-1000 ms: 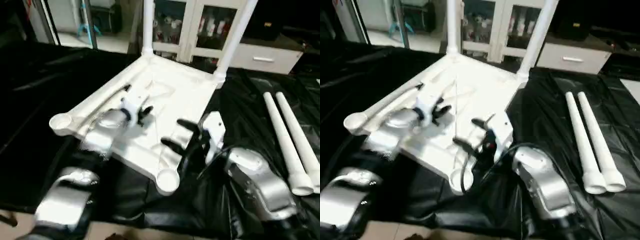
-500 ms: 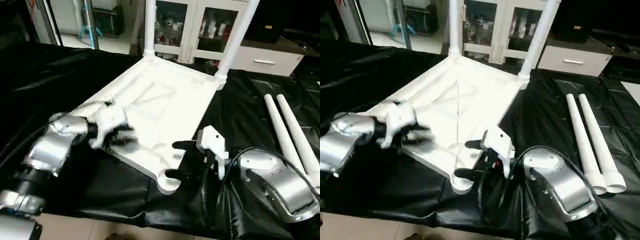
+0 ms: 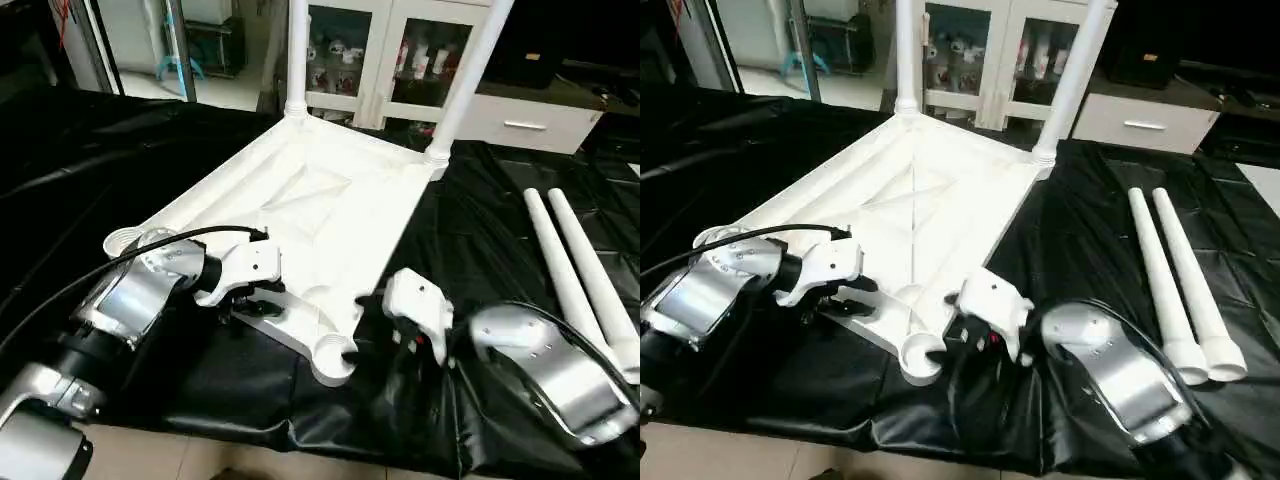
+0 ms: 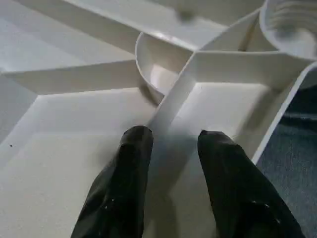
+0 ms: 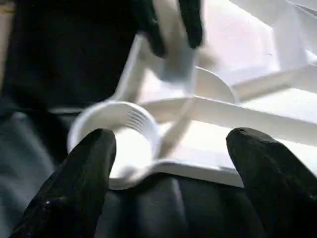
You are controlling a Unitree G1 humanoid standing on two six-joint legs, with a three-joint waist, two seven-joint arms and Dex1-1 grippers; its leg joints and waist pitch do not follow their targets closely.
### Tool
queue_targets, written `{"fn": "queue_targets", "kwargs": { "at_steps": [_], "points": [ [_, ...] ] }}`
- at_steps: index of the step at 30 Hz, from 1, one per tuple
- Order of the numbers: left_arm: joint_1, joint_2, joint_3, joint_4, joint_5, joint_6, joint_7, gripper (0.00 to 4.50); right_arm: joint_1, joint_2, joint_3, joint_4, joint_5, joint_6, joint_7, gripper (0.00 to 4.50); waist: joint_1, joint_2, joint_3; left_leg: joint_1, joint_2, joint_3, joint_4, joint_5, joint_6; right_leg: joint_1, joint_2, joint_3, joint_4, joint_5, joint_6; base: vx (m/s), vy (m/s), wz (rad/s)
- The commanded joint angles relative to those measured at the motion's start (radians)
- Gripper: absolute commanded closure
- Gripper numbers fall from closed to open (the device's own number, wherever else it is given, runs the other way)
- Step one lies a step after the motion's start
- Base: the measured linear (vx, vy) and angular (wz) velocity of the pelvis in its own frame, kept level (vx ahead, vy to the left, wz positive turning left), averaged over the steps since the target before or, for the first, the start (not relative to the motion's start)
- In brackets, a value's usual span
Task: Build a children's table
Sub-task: Rotate table base
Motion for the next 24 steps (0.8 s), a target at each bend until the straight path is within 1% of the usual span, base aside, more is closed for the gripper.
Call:
{"fn": "queue_targets", "kwargs": {
  "at_steps": [1,2,3,4,5,6,7,8,9,10,11,12,13,14,15,16,17,19,20,21,24],
  "points": [
    [-0.014,0.016,-0.014,0.048,0.047,-0.002,0.025,2.63,-0.002,0.01,-0.008,-0.018,0.015,-0.006,-0.006,0.58,-0.003,0.015,-0.055,0.022,0.027,-0.022,-0.086,-0.367,-0.058,0.029,-0.052,0.042,-0.078,-0.393,-0.133,0.0,0.0,0.0],
    [-0.031,0.017,-0.003,0.07,0.055,-0.015,0.045,2.63,0.008,0.02,-0.02,-0.048,0.056,0.004,0.011,0.58,-0.004,0.014,-0.056,0.021,0.026,-0.023,-0.087,-0.371,-0.052,0.03,-0.052,0.042,-0.079,-0.402,-0.129,0.0,0.0,0.0],
    [-0.036,0.018,0.001,0.075,0.057,-0.015,0.049,2.63,0.011,0.02,-0.022,-0.058,0.065,0.007,0.018,0.58,-0.004,0.016,-0.055,0.022,0.028,-0.025,-0.086,-0.38,-0.05,0.028,-0.053,0.042,-0.08,-0.415,-0.124,0.0,0.0,0.0],
    [-0.036,0.018,0.001,0.075,0.057,-0.015,0.049,2.63,0.011,0.02,-0.022,-0.058,0.065,0.007,0.018,0.58,-0.005,0.015,-0.055,0.021,0.028,-0.025,-0.087,-0.381,-0.051,0.029,-0.052,0.041,-0.079,-0.417,-0.122,0.0,0.0,0.0],
    [-0.037,0.024,0.008,0.068,0.044,-0.005,0.027,2.63,0.016,0.019,-0.022,-0.066,0.071,0.008,0.028,0.58,-0.004,0.015,-0.055,0.022,0.029,-0.026,-0.087,-0.378,-0.05,0.027,-0.053,0.042,-0.078,-0.421,-0.121,0.0,0.0,0.0],
    [-0.034,0.024,0.038,0.037,-0.011,0.034,-0.015,2.63,0.022,0.017,-0.023,-0.073,0.076,0.006,0.037,0.58,-0.005,0.015,-0.055,0.022,0.029,-0.026,-0.087,-0.378,-0.051,0.027,-0.053,0.041,-0.078,-0.422,-0.122,0.0,0.0,0.0],
    [-0.034,0.024,0.038,0.037,-0.011,0.034,-0.015,2.63,0.022,0.017,-0.023,-0.073,0.076,0.006,0.037,0.58,-0.006,0.015,-0.055,0.021,0.029,-0.026,-0.088,-0.376,-0.053,0.028,-0.054,0.041,-0.077,-0.422,-0.126,0.0,0.0,0.0],
    [-0.033,0.025,0.065,0.006,-0.059,0.071,-0.053,2.63,0.026,0.017,-0.024,-0.075,0.075,0.003,0.042,0.58,-0.005,0.016,-0.056,0.021,0.03,-0.026,-0.087,-0.371,-0.054,0.027,-0.053,0.041,-0.077,-0.411,-0.131,0.0,0.0,0.0],
    [-0.034,0.029,0.083,-0.019,-0.097,0.098,-0.086,2.63,0.028,0.017,-0.026,-0.073,0.073,-0.003,0.043,0.58,-0.003,0.015,-0.057,0.022,0.031,-0.025,-0.087,-0.359,-0.055,0.027,-0.053,0.042,-0.072,-0.381,-0.147,0.0,0.0,0.0],
    [-0.034,0.029,0.083,-0.02,-0.098,0.098,-0.087,2.63,0.028,0.017,-0.026,-0.073,0.072,-0.003,0.043,0.58,-0.004,0.016,-0.057,0.022,0.032,-0.024,-0.088,-0.353,-0.056,0.028,-0.053,0.043,-0.071,-0.363,-0.154,0.0,0.0,0.0],
    [-0.035,0.038,0.096,-0.045,-0.131,0.13,-0.118,2.44,0.027,0.015,-0.029,-0.069,0.071,-0.007,0.045,0.58,-0.003,0.013,-0.06,0.02,0.032,-0.023,-0.087,-0.334,-0.055,0.03,-0.05,0.042,-0.065,-0.314,-0.17,0.0,0.0,0.0],
    [-0.035,0.038,0.096,-0.045,-0.131,0.13,-0.118,2.35,0.027,0.015,-0.029,-0.069,0.071,-0.007,0.045,0.58,-0.003,0.015,-0.062,0.02,0.031,-0.021,-0.086,-0.308,-0.053,0.032,-0.049,0.042,-0.056,-0.263,-0.187,0.0,0.0,0.0],
    [-0.037,0.048,0.096,-0.057,-0.147,0.144,-0.145,2.28,0.026,0.012,-0.031,-0.068,0.074,-0.011,0.048,0.58,-0.003,0.013,-0.062,0.019,0.03,-0.018,-0.084,-0.291,-0.047,0.033,-0.047,0.042,-0.054,-0.237,-0.193,0.0,0.0,0.0],
    [-0.037,0.048,0.096,-0.057,-0.147,0.144,-0.145,2.28,0.026,0.012,-0.031,-0.068,0.074,-0.011,0.048,0.58,-0.003,0.014,-0.062,0.018,0.03,-0.019,-0.084,-0.281,-0.044,0.035,-0.048,0.042,-0.052,-0.226,-0.195,0.0,0.0,0.0],
    [-0.038,0.057,0.089,-0.06,-0.15,0.143,-0.164,2.15,0.025,0.006,-0.03,-0.069,0.079,-0.012,0.053,0.58,-0.004,0.014,-0.063,0.017,0.029,-0.017,-0.083,-0.262,-0.041,0.037,-0.046,0.042,-0.049,-0.201,-0.199,0.0,0.0,0.0],
    [-0.037,0.062,0.075,-0.056,-0.142,0.129,-0.174,2.15,0.024,0.001,-0.027,-0.069,0.083,-0.013,0.059,0.58,-0.004,0.013,-0.064,0.017,0.028,-0.015,-0.081,-0.246,-0.036,0.038,-0.046,0.042,-0.047,-0.181,-0.202,0.0,0.0,0.0],
    [-0.037,0.062,0.075,-0.056,-0.142,0.129,-0.174,1.9,0.024,0.001,-0.027,-0.069,0.083,-0.013,0.059,0.58,-0.004,0.013,-0.064,0.018,0.027,-0.015,-0.08,-0.24,-0.034,0.039,-0.046,0.042,-0.046,-0.174,-0.203,0.0,0.0,0.0],
    [-0.031,0.068,0.042,-0.048,-0.11,0.103,-0.195,1.84,0.025,-0.004,-0.022,-0.068,0.081,-0.015,0.064,0.58,-0.003,0.013,-0.065,0.017,0.027,-0.014,-0.079,-0.226,-0.03,0.041,-0.047,0.043,-0.045,-0.159,-0.207,0.0,0.0,0.0],
    [-0.028,0.073,0.024,-0.048,-0.092,0.096,-0.205,1.84,0.027,-0.004,-0.023,-0.068,0.078,-0.015,0.065,0.58,-0.002,0.013,-0.064,0.017,0.027,-0.014,-0.079,-0.225,-0.027,0.041,-0.047,0.043,-0.046,-0.162,-0.206,0.0,0.0,0.0],
    [-0.026,0.078,0.005,-0.047,-0.071,0.088,-0.21,1.84,0.029,-0.005,-0.024,-0.069,0.077,-0.015,0.067,0.58,-0.003,0.016,-0.063,0.018,0.028,-0.014,-0.08,-0.233,-0.029,0.04,-0.048,0.044,-0.047,-0.174,-0.203,0.0,0.0,0.0],
    [-0.026,0.076,-0.014,-0.047,-0.053,0.076,-0.209,1.84,0.034,-0.009,-0.027,-0.075,0.08,-0.013,0.071,0.58,-0.003,0.015,-0.061,0.019,0.029,-0.016,-0.082,-0.263,-0.039,0.04,-0.049,0.044,-0.051,-0.22,-0.192,0.0,0.0,0.0]
  ]
}}
